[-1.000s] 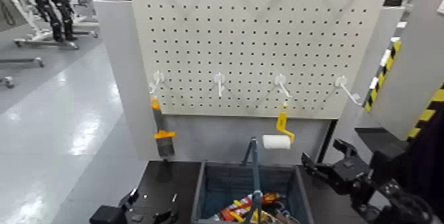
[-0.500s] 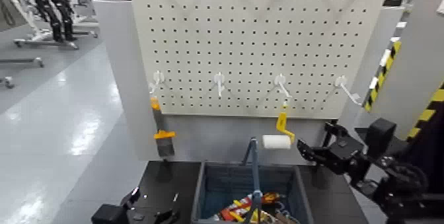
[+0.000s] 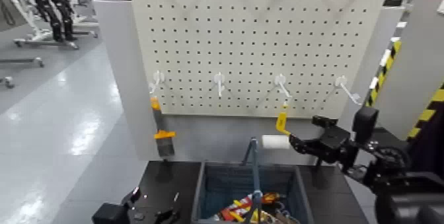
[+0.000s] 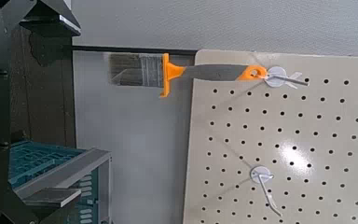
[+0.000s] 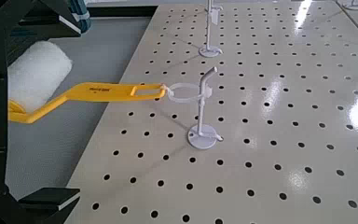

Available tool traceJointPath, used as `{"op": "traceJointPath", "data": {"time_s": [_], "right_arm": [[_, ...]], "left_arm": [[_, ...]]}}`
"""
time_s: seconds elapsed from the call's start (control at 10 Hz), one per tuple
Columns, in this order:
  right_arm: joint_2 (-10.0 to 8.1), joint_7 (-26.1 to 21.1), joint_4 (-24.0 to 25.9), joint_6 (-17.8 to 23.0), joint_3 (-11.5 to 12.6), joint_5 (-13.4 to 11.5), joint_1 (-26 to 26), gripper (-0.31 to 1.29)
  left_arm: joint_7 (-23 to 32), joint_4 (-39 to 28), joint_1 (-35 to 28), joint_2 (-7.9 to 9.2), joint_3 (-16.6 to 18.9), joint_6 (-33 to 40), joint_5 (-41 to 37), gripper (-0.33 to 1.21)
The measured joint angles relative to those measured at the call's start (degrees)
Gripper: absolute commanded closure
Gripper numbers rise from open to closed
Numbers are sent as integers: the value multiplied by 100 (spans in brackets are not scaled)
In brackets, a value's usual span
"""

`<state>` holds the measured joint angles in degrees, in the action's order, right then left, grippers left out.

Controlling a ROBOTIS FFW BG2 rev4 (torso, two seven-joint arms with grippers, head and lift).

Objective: Put the yellow roller into the crate.

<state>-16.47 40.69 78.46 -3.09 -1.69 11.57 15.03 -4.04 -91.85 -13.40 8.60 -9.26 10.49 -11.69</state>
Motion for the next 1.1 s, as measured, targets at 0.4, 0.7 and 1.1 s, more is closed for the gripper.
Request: {"op": "traceJointPath", "data": {"time_s": [0.4,0.7,1.1], "right_arm": [[-52,303,-888,288,-424,183,630,10],[-50,607,-1420,433,-686,339,998,10],[9,668,-1522,458,-810,431,1114,81]], "left_arm": [[-66,61,73,-19,-13,-4,0,10],[-111,103,114,-25,-15,-4,0,10],[-130,114,124,-33,-13,0,-19,10]]}}
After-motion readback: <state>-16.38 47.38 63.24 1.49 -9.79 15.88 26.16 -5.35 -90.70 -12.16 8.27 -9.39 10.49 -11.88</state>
